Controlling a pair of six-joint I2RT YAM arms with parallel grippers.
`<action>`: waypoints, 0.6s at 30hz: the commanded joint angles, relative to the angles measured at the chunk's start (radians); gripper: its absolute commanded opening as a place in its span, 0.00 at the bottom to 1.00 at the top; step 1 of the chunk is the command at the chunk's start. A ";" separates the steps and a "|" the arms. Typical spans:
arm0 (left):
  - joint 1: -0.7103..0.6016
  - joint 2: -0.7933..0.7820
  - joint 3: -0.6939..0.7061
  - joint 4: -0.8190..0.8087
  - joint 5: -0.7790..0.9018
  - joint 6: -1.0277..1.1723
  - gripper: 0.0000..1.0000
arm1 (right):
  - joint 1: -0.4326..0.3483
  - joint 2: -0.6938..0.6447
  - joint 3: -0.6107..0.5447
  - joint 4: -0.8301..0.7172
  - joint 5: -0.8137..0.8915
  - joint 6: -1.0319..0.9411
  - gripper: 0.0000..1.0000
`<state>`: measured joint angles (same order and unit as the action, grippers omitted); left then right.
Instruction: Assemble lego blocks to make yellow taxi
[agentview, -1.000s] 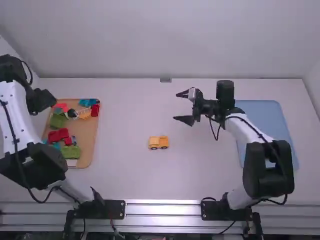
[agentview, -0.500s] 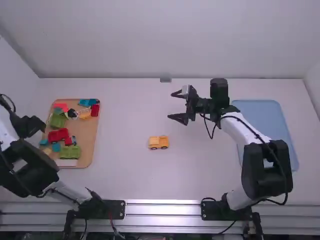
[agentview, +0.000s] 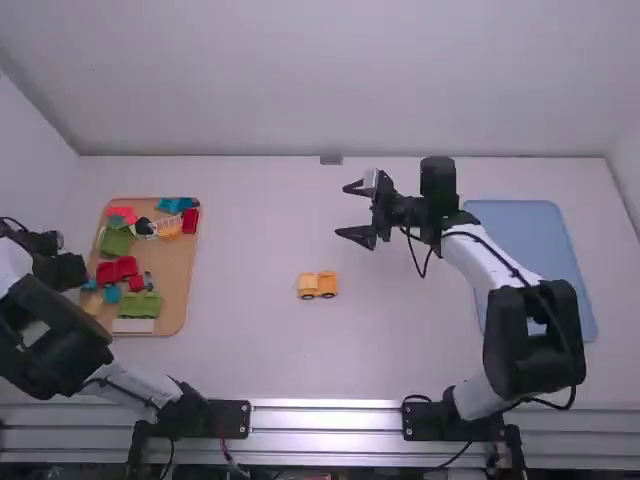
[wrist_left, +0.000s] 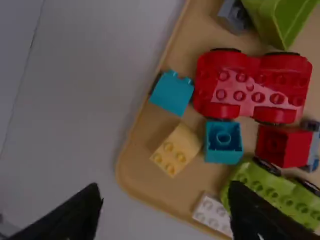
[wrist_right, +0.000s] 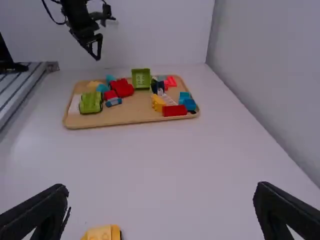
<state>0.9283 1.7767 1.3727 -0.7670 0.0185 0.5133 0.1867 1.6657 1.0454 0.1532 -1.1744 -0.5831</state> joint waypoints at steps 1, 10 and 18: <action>-0.007 0.036 -0.026 -0.014 0.015 0.183 0.89 | -0.003 -0.018 0.029 -0.004 -0.004 0.005 0.99; 0.039 0.163 -0.029 -0.026 -0.025 0.325 0.85 | -0.025 -0.018 0.029 -0.001 0.028 0.004 0.99; 0.037 0.210 -0.032 -0.032 -0.035 0.425 0.73 | -0.025 -0.018 0.029 0.005 0.031 0.004 0.99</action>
<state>0.9623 1.9823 1.3533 -0.8005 -0.0120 0.8799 0.1608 1.6661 1.0451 0.1555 -1.1412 -0.5835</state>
